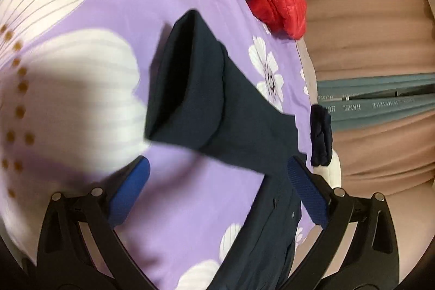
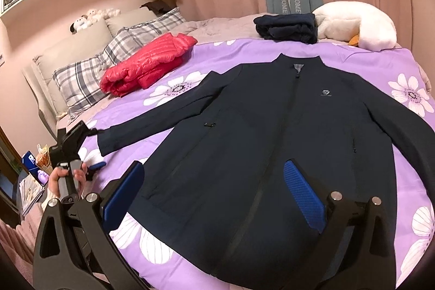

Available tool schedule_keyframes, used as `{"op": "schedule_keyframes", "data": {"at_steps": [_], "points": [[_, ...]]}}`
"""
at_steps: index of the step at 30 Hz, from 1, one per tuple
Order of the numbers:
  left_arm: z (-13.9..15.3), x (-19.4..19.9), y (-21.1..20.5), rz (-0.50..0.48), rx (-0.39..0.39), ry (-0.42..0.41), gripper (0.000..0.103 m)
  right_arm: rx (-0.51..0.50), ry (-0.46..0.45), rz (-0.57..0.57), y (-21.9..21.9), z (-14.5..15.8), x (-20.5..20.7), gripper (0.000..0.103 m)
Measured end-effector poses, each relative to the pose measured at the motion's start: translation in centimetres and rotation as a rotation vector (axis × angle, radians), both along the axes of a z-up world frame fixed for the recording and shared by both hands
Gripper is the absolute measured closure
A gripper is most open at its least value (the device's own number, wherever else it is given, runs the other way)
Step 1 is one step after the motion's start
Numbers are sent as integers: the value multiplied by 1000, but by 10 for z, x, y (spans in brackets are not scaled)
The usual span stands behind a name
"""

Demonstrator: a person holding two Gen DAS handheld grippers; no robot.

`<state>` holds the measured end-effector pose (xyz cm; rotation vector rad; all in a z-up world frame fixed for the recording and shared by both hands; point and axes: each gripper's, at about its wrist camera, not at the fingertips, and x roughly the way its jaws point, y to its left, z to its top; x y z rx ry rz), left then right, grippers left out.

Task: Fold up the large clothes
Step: 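Grasp the navy jacket's sleeve cuff with the left gripper and lift it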

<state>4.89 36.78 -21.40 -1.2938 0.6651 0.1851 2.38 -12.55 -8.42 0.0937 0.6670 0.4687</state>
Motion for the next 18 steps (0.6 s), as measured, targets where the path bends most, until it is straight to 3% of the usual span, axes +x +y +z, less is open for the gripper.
{"op": "schedule_keyframes", "data": {"at_steps": [5,9,11,13,17,18], "points": [[-1,19,16,55,21,-2,2,-14,8,11,6,-4,9,1],[4,34,19,56,91,60,3,-21,14,8,7,-7,12,1],[9,42,17,52,146,114,10,-24,21,-1,5,-10,15,1],[11,45,16,38,207,180,42,-25,31,-12,3,-13,17,1],[15,52,22,1,260,252,65,-15,52,-39,-7,-19,22,1],[17,54,23,-6,273,257,76,-12,55,-46,-9,-20,23,1]]}}
